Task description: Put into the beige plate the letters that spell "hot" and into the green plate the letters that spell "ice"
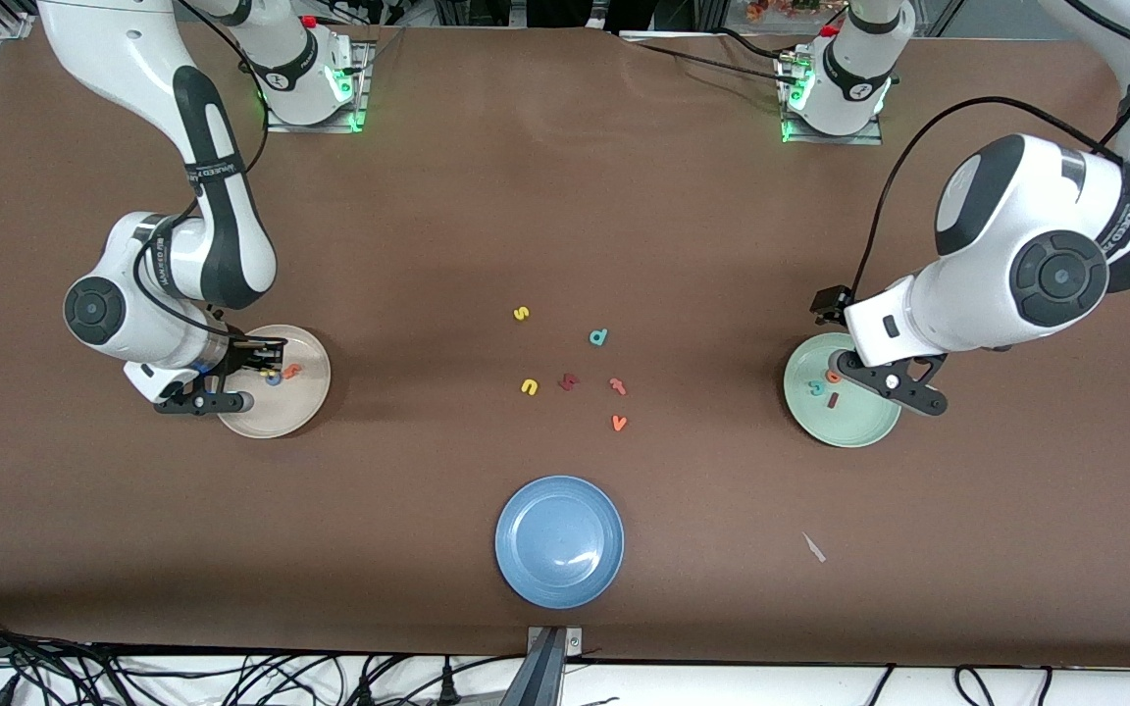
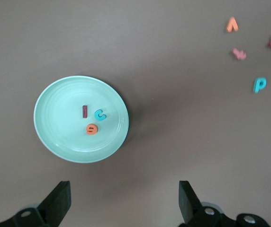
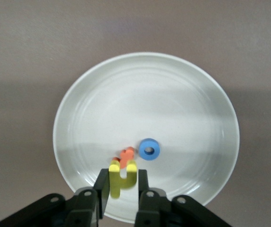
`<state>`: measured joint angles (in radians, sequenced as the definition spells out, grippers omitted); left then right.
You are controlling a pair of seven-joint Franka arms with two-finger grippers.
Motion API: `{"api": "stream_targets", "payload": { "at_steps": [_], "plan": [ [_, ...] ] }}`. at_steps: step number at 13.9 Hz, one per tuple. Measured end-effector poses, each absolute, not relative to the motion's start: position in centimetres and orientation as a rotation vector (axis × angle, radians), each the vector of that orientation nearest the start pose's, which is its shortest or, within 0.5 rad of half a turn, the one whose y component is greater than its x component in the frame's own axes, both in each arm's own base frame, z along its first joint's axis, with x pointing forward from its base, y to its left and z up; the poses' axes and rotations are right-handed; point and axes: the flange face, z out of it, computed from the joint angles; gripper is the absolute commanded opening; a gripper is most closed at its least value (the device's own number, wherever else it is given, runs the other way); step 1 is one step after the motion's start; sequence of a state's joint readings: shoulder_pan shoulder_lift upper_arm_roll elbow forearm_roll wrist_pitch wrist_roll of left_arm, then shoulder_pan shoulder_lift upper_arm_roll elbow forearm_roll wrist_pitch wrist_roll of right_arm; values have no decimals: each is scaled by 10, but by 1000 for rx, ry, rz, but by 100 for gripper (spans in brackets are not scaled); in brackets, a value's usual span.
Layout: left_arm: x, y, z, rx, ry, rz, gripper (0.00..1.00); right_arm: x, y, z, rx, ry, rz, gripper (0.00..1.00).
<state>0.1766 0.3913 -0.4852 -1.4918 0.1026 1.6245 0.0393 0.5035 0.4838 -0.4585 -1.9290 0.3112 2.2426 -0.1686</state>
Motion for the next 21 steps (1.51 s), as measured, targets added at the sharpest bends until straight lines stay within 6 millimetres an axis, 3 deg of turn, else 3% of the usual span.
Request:
{"api": "stream_targets", "payload": {
  "at_steps": [2, 3, 7, 9, 12, 16, 19, 21],
  "plan": [
    [621, -140, 478, -3125, 435, 303, 100, 616, 57, 260, -3104, -58, 136, 100],
    [619, -127, 496, -3116, 374, 256, 100, 619, 62, 266, -3099, -48, 149, 100],
    [597, -47, 577, -3107, 106, 87, 100, 630, 67, 295, -3075, -33, 218, 100],
    [577, -43, 597, -3144, 68, 56, 100, 635, 63, 310, -3065, -29, 253, 100],
    [559, -57, 607, -3147, 95, -10, 100, 642, 56, 335, -3044, -20, 313, 100],
    [551, -58, 600, -3145, 98, 7, 100, 645, 59, 362, -3016, -35, 276, 100],
    [549, -66, 600, -3144, 121, 10, 100, 632, 40, 425, -3024, -108, 184, 100],
    [547, -69, 602, -3143, 130, 13, 100, 609, 24, 475, -3083, -145, 157, 100]
  ]
}}
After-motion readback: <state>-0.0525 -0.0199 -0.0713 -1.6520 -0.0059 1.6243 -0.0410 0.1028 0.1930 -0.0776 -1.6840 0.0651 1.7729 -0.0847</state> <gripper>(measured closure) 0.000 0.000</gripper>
